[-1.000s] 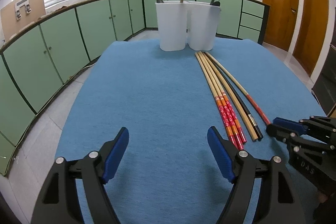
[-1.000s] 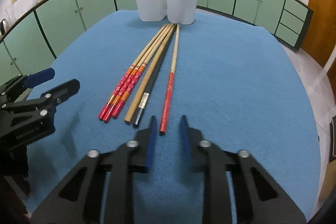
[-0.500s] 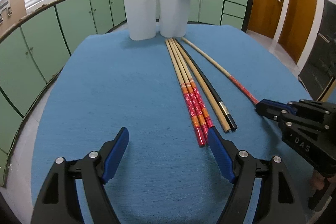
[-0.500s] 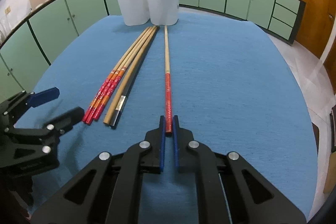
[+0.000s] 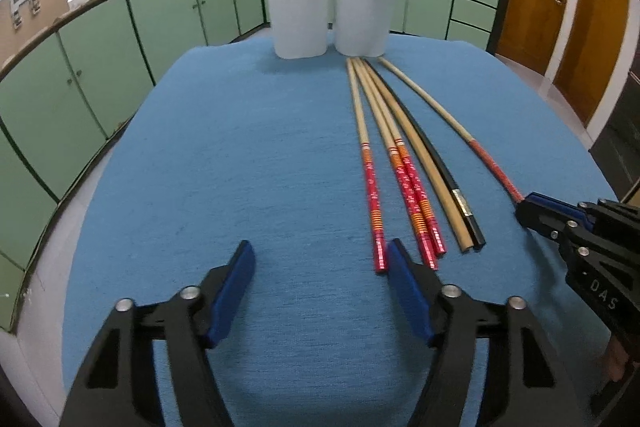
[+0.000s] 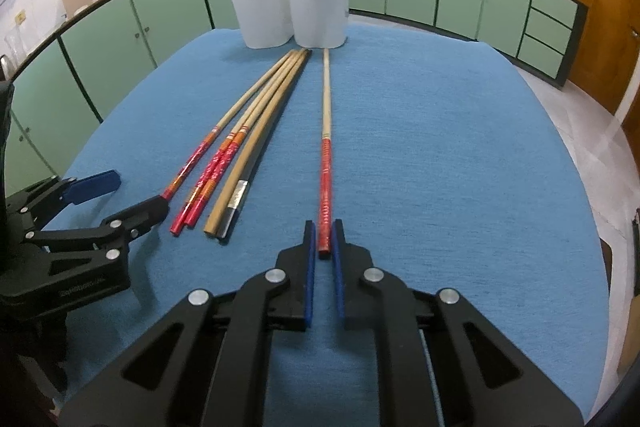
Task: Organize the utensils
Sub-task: 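Grasp a red chopstick with the right tool while the left grasps a patterned one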
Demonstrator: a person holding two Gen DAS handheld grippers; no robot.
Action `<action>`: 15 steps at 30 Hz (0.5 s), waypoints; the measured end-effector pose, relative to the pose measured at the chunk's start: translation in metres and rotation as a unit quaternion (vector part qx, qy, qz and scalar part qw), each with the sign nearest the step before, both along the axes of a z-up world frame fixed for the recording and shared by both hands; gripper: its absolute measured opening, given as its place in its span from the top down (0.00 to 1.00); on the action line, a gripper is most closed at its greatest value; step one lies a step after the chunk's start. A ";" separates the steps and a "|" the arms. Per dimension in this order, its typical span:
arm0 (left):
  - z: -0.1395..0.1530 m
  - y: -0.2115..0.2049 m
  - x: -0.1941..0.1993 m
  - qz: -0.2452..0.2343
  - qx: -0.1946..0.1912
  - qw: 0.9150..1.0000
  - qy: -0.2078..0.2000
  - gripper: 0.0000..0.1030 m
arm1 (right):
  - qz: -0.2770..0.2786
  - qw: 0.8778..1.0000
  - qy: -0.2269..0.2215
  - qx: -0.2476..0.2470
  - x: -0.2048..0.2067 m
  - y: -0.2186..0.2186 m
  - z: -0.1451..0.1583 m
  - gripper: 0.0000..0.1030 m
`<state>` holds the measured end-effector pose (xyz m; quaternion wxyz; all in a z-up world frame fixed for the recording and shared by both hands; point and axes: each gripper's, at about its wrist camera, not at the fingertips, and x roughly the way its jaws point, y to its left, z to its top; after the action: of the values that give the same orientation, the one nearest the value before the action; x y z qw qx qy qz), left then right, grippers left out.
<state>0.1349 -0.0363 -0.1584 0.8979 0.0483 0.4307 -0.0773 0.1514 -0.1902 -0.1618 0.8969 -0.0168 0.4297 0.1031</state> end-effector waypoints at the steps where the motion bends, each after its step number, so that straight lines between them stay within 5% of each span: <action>1: 0.000 -0.002 0.000 -0.003 0.000 1.000 0.000 0.44 | 0.001 1.000 0.000 -0.001 0.000 0.001 0.000 0.91; 5: 0.001 -0.006 -0.001 -0.014 -0.007 1.000 -0.002 0.61 | 0.004 1.000 0.003 0.005 0.000 0.000 0.000 0.90; 10: 0.001 -0.015 -0.002 -0.029 -0.001 1.000 -0.006 0.93 | 0.003 1.000 0.006 0.017 0.002 -0.004 0.000 0.94; 15: 0.004 -0.015 -0.003 -0.031 -0.006 0.999 -0.007 0.95 | 0.002 1.000 0.005 0.024 0.002 -0.006 0.001 0.95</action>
<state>0.1318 -0.0509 -0.1548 0.8983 0.0564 0.4224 -0.1073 0.1533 -0.1957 -0.1609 0.8949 0.0042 0.4313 0.1149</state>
